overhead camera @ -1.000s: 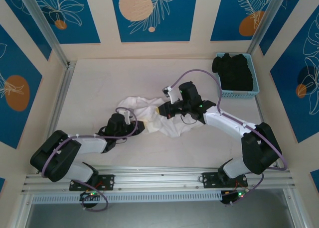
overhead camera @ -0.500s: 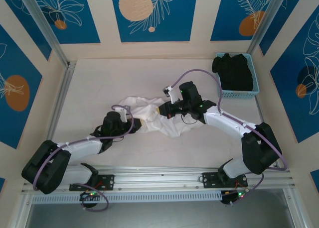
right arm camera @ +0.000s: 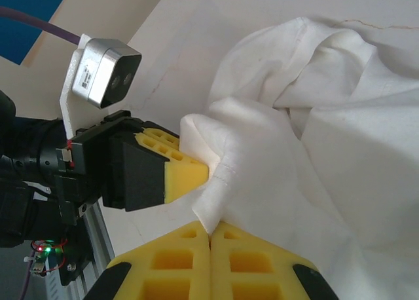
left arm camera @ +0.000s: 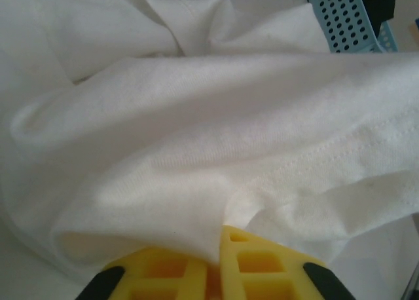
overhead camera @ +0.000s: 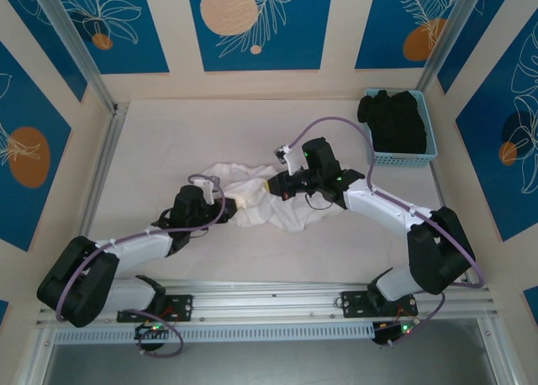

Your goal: Fold the inside-out t-shirt

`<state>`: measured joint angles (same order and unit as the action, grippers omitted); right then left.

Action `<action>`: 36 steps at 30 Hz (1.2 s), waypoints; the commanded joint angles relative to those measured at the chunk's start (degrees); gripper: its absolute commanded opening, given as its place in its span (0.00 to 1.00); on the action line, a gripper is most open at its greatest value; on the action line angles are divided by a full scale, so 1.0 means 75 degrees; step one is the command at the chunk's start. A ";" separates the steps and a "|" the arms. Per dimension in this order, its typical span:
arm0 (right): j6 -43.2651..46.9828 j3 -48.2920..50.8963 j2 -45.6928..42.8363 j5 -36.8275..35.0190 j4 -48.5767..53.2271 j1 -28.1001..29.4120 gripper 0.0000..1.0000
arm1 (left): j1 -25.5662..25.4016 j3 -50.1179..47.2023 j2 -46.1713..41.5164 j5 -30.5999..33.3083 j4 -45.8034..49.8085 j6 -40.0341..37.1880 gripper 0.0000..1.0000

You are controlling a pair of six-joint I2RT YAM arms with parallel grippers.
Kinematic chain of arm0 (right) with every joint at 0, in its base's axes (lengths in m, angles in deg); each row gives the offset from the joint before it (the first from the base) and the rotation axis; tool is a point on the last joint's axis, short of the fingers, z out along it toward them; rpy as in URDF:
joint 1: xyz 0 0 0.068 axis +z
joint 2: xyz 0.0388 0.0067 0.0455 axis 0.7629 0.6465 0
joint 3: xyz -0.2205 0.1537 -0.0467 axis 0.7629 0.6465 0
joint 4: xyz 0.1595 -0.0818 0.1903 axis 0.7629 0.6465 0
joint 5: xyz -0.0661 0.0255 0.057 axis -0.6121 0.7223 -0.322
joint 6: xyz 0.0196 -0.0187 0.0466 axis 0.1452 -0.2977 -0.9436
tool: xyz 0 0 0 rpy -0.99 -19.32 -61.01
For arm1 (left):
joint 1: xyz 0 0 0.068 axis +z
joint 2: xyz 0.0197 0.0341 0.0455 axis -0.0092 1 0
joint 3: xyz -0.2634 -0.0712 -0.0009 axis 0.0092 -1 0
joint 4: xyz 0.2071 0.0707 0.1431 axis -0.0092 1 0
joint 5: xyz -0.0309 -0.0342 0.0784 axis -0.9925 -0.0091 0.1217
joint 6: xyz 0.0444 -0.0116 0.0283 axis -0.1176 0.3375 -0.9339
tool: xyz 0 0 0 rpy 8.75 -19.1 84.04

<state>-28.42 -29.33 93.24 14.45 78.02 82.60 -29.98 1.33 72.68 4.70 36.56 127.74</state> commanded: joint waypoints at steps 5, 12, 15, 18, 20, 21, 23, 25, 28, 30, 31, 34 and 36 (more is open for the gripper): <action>0.0788 -0.0117 -0.0837 -0.0642 0.0907 -0.0067 0.00 | 0.0416 0.0119 -0.1752 -0.0845 0.1379 -0.0042 0.00; 0.1330 0.0238 -0.1755 -0.1351 0.1387 0.0201 0.00 | 0.0825 0.0440 -0.4556 -0.0563 0.3908 -0.0254 0.00; 0.1375 0.0373 -0.1838 -0.1485 0.1415 0.0423 0.00 | 0.0920 0.0593 -0.4755 -0.0724 0.4204 -0.0194 0.00; 0.1445 0.0344 -0.1850 -0.1994 0.1616 0.0655 0.00 | 0.0950 0.0657 -0.4760 -0.1045 0.4066 0.0115 0.00; 0.1393 0.0238 -0.1830 -0.2908 0.1928 0.0815 0.00 | 0.0966 0.0636 -0.4839 -0.1223 0.3858 0.0434 0.00; 0.1327 0.0157 -0.1819 -0.3531 0.2131 0.0902 0.00 | 0.0982 0.0616 -0.4907 -0.1313 0.3730 0.0629 0.00; 0.1333 0.0108 -0.1865 -0.4078 0.2261 0.1053 0.00 | 0.1001 0.0580 -0.4996 -0.1478 0.3495 0.0958 0.00; 0.1428 0.0247 -0.2003 -0.3734 0.1925 0.1209 0.00 | 0.1001 0.0491 -0.4974 -0.1695 0.3168 0.1289 0.00; 0.1579 0.0509 -0.2125 -0.2537 0.1154 0.1334 0.00 | 0.0994 0.0282 -0.4682 -0.2059 0.2838 0.1535 0.00; 0.1642 0.0618 -0.2134 -0.1709 0.0742 0.1334 0.00 | 0.0991 0.0269 -0.4465 -0.1884 0.3314 0.1193 0.00; 0.1690 0.0664 -0.2104 -0.1325 0.0555 0.1323 0.00 | 0.0996 0.0294 -0.4363 -0.1570 0.3670 0.0884 0.03; 0.1837 0.0535 -0.1795 -0.0391 0.0415 0.1282 0.00 | 0.0997 0.0413 -0.3952 -0.0410 0.4421 0.0008 0.13; 0.1810 0.0341 -0.1470 -0.0097 0.0455 0.1261 0.00 | 0.0996 0.0474 -0.3694 0.0169 0.4542 -0.0342 0.21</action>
<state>-16.44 -25.22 79.76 5.46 83.81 92.11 -23.16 4.48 43.48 -1.55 66.26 130.74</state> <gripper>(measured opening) 0.061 0.195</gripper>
